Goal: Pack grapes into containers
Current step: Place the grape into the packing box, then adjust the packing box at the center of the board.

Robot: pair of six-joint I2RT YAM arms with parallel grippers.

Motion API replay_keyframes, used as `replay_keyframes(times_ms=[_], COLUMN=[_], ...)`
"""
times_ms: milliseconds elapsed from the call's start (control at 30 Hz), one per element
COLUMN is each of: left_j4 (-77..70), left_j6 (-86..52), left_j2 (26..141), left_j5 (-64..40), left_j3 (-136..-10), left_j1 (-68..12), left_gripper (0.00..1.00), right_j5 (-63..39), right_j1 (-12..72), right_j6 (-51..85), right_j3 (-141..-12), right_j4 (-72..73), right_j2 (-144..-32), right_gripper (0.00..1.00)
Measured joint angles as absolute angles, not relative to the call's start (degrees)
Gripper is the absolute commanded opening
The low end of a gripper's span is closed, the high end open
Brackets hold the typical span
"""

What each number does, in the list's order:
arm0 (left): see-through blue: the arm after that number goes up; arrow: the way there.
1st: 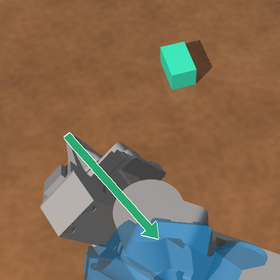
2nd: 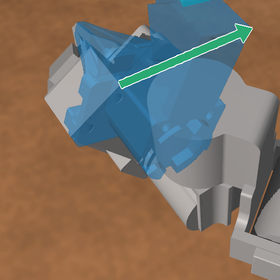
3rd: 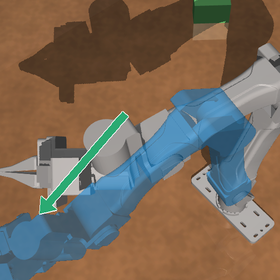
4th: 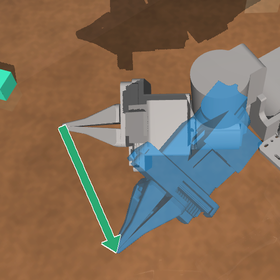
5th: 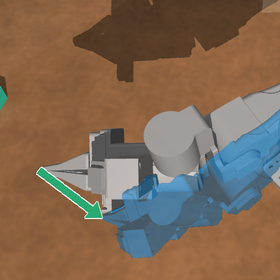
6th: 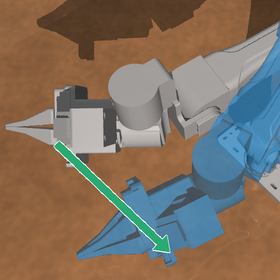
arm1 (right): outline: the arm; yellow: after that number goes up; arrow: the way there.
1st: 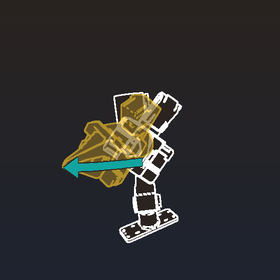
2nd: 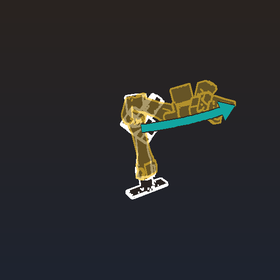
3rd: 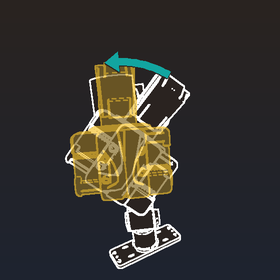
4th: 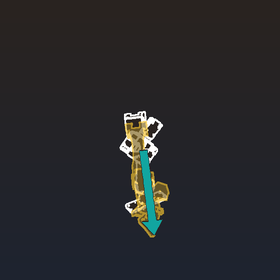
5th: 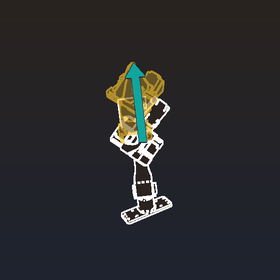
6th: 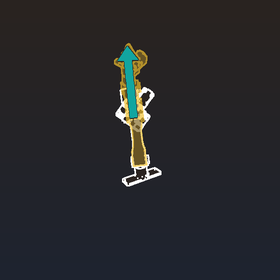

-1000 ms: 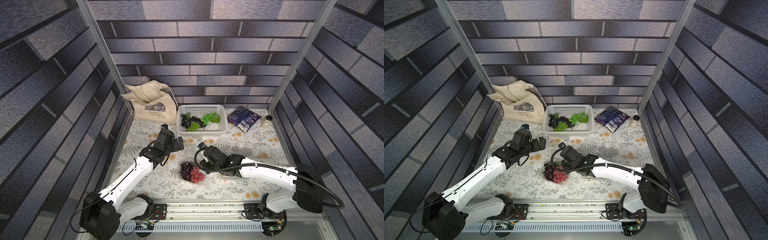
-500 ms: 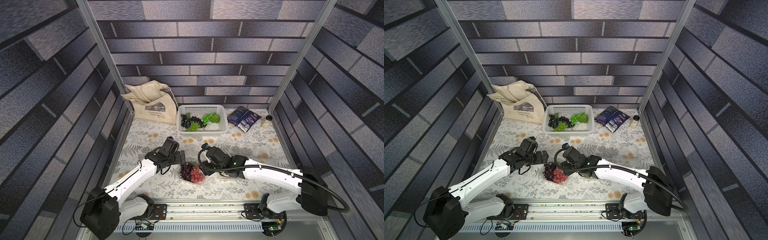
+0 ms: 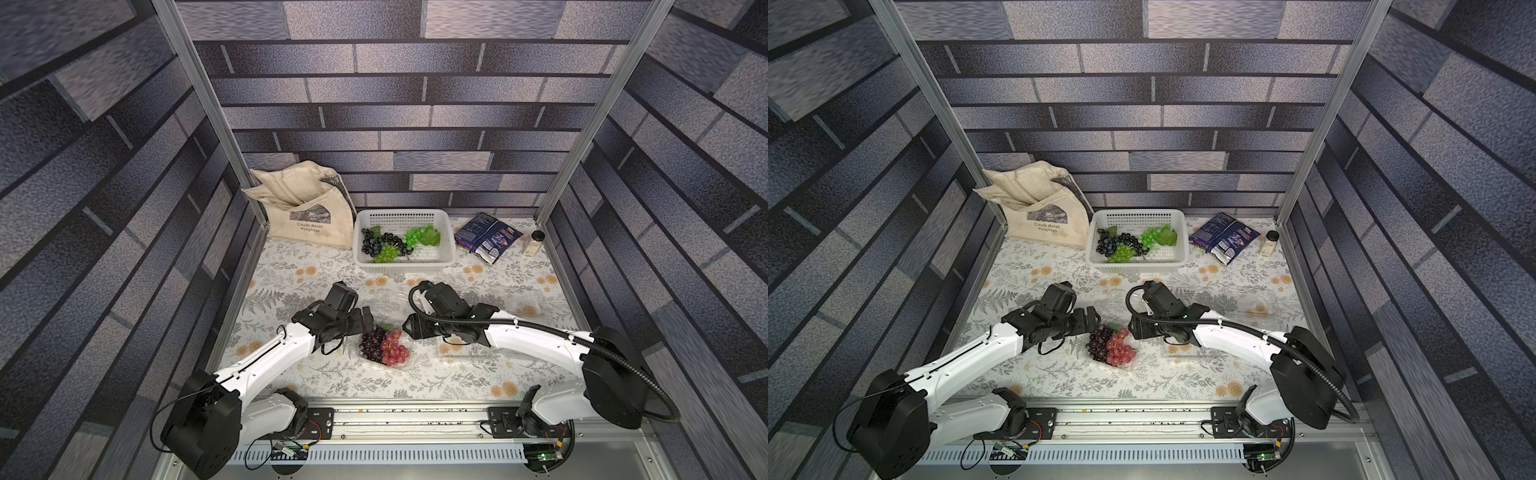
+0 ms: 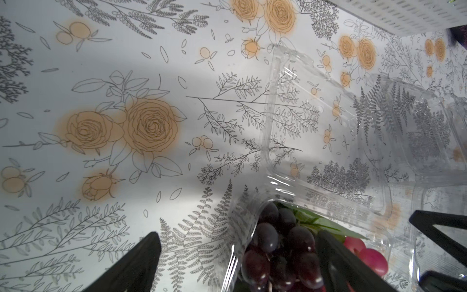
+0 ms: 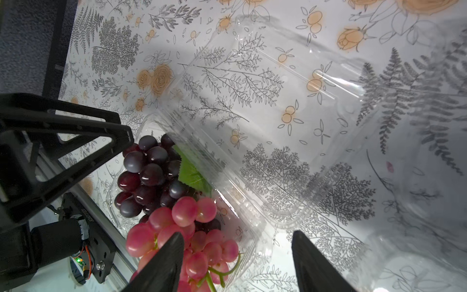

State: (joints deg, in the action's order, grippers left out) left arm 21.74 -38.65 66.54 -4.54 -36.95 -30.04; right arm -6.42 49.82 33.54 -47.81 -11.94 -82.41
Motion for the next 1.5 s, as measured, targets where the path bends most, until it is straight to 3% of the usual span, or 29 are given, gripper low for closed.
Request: replay_keyframes(times_ms=[267, 1133, 1500], left_j4=[20.18, 19.68, 19.73], left_j6=[-40.38, -40.75, -40.6], left_j2=[66.54, 63.64, 63.24], left_j5=[-5.58, -5.87, -6.2], left_j3=[-36.56, -35.18, -35.18], left_j1=[-30.02, -27.97, -27.24], left_gripper=[0.99, 1.0, 1.0], right_j5=[-9.58, -10.59, -11.03], right_j1=[49.34, 49.19, 49.08], right_j6=[34.92, 38.81, 38.46], right_j3=[-47.83, -44.88, -50.35], right_j4=[-9.54, -12.1, -9.96], right_j2=[-85.65, -81.54, -89.65], right_gripper=[0.69, 0.71, 0.72])
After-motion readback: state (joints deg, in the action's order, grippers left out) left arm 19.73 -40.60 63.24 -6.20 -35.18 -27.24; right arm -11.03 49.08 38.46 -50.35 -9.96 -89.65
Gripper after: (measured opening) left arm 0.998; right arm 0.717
